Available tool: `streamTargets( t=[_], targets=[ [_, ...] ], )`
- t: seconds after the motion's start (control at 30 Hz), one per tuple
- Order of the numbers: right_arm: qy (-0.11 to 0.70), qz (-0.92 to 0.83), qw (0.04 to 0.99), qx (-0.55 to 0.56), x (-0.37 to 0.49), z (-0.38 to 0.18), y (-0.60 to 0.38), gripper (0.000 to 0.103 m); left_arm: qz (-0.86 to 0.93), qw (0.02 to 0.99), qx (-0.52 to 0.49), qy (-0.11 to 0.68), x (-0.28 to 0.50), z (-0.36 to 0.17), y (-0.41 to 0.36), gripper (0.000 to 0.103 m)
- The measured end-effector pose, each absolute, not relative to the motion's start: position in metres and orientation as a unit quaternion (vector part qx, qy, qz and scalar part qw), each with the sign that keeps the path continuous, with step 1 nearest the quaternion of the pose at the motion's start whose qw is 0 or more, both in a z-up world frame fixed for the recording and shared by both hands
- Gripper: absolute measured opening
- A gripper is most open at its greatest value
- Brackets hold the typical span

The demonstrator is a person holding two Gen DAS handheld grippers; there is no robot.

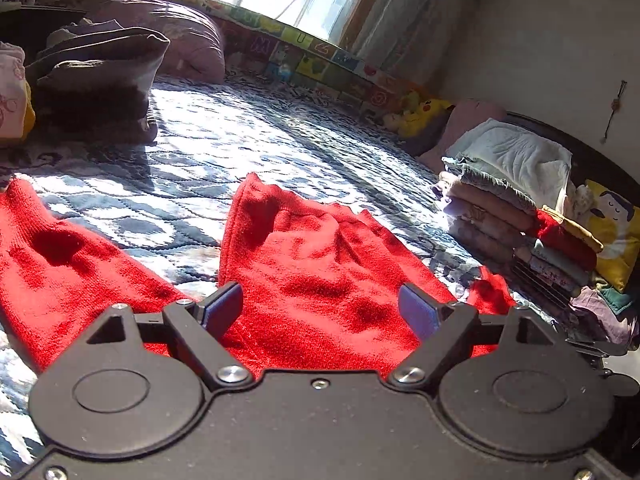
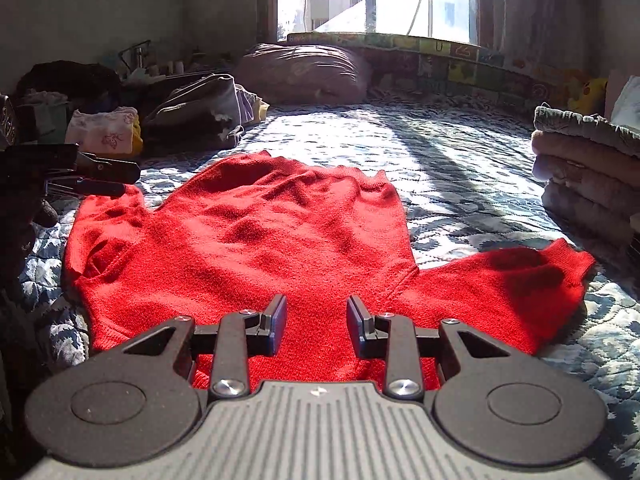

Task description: Fold clothes

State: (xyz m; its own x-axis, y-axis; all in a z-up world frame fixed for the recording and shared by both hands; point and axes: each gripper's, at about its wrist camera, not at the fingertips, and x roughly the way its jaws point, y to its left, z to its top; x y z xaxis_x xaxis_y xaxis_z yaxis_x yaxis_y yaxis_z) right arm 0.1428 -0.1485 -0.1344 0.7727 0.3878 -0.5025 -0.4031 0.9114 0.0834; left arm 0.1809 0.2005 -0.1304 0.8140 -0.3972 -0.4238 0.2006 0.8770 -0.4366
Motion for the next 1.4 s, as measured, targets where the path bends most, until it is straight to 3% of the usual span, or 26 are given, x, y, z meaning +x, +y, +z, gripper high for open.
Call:
streamTargets(
  t=[0.4, 0.5, 0.73, 0.83, 0.9, 0.93, 0.97, 1.1, 1.17, 1.23, 1.33, 1.4],
  targets=[
    [0.27, 0.179, 0.937, 0.13, 0.333, -0.124, -0.174, 0.039, -0.084, 0.929, -0.232, 0.275, 0.292, -0.126, 0.241, 0.084],
    [0.284, 0.188, 0.926, 0.165, 0.368, -0.134, -0.18, 0.046, -0.094, 0.927, -0.218, 0.289, 0.32, -0.129, 0.238, 0.082],
    [0.325, 0.19, 0.908, 0.183, 0.416, -0.163, -0.174, 0.048, -0.113, 0.916, -0.19, 0.334, 0.378, -0.143, 0.222, 0.057],
    [0.346, 0.215, 0.895, 0.183, 0.425, -0.175, -0.165, 0.055, -0.126, 0.906, -0.197, 0.352, 0.39, -0.152, 0.219, 0.056],
    [0.354, 0.228, 0.891, 0.171, 0.428, -0.183, -0.158, 0.042, -0.138, 0.899, -0.204, 0.363, 0.395, -0.16, 0.216, 0.04],
    [0.356, 0.23, 0.888, 0.178, 0.429, -0.186, -0.159, 0.007, -0.141, 0.896, -0.212, 0.364, 0.396, -0.163, 0.217, 0.015],
    [0.349, 0.23, 0.887, 0.196, 0.427, -0.187, -0.164, 0.009, -0.154, 0.89, -0.239, 0.356, 0.395, -0.164, 0.221, 0.004],
    [0.342, 0.207, 0.878, 0.261, 0.432, -0.19, -0.194, 0.009, -0.179, 0.857, -0.352, 0.331, 0.391, -0.169, 0.244, 0.004],
    [0.367, 0.191, 0.872, 0.261, 0.438, -0.202, -0.196, 0.012, -0.105, 0.868, -0.3, 0.38, 0.399, -0.184, 0.241, 0.009],
    [0.359, 0.182, 0.883, 0.242, 0.433, -0.198, -0.191, 0.014, -0.102, 0.867, -0.313, 0.374, 0.396, -0.181, 0.245, 0.01],
    [0.322, 0.155, 0.916, 0.182, 0.422, -0.175, -0.181, 0.02, -0.081, 0.894, -0.272, 0.348, 0.386, -0.16, 0.244, 0.025],
    [0.297, 0.171, 0.925, 0.167, 0.416, -0.16, -0.179, 0.022, -0.095, 0.9, -0.267, 0.331, 0.378, -0.151, 0.244, 0.025]
  ],
)
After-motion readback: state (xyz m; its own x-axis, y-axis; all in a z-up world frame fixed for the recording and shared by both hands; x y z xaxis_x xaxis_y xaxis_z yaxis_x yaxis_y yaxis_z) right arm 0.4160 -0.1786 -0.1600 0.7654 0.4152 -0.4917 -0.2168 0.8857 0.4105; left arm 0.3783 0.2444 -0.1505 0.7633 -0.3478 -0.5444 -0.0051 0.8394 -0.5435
